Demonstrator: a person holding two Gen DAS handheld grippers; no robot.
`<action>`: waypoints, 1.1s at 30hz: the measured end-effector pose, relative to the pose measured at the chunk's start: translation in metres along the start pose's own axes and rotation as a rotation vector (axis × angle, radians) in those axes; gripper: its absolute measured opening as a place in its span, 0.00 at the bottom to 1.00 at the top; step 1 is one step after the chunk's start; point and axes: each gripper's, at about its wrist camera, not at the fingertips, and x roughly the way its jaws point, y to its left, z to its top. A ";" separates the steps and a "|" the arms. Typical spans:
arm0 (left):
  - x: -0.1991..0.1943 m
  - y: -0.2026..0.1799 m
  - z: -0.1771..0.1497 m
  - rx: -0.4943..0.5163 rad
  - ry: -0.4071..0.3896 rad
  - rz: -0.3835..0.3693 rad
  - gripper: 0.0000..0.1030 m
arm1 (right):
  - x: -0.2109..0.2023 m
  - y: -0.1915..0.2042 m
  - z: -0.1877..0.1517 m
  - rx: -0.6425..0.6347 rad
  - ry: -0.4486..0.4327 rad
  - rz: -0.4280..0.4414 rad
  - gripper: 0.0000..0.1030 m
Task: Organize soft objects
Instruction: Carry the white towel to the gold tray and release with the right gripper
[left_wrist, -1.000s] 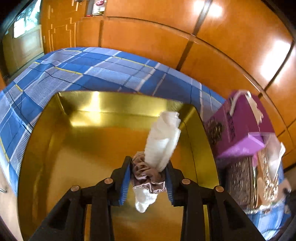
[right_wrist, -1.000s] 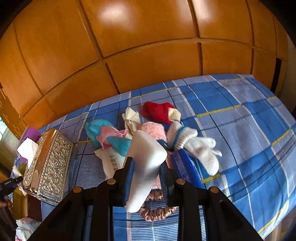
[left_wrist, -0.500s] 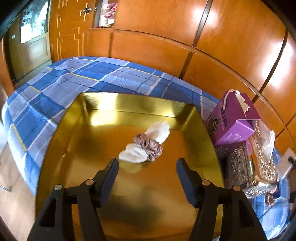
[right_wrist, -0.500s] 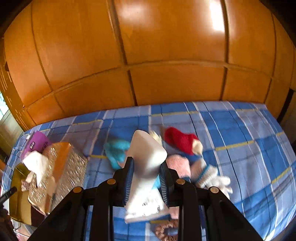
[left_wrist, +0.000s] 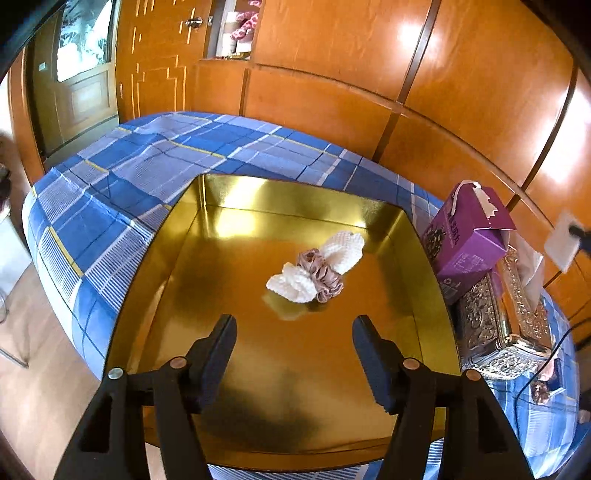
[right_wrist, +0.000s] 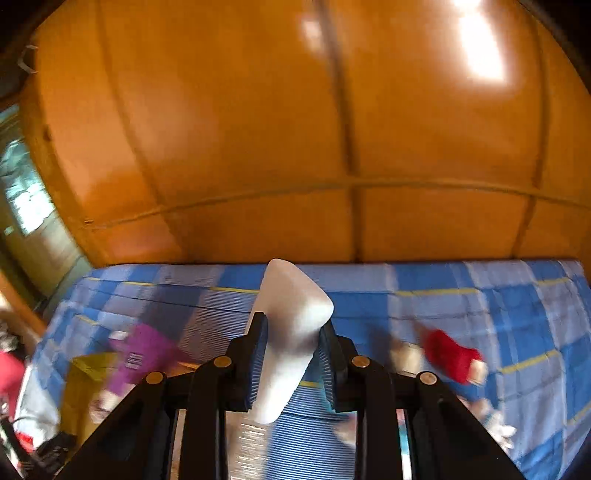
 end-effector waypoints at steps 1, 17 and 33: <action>-0.001 0.000 0.000 0.003 -0.003 0.001 0.64 | -0.001 0.017 0.005 -0.006 0.002 0.057 0.25; -0.007 0.001 -0.001 0.014 -0.023 0.001 0.64 | 0.015 0.203 -0.067 -0.336 0.199 0.434 0.25; -0.010 -0.004 -0.003 0.036 -0.031 0.002 0.66 | 0.076 0.239 -0.132 -0.504 0.306 0.296 0.29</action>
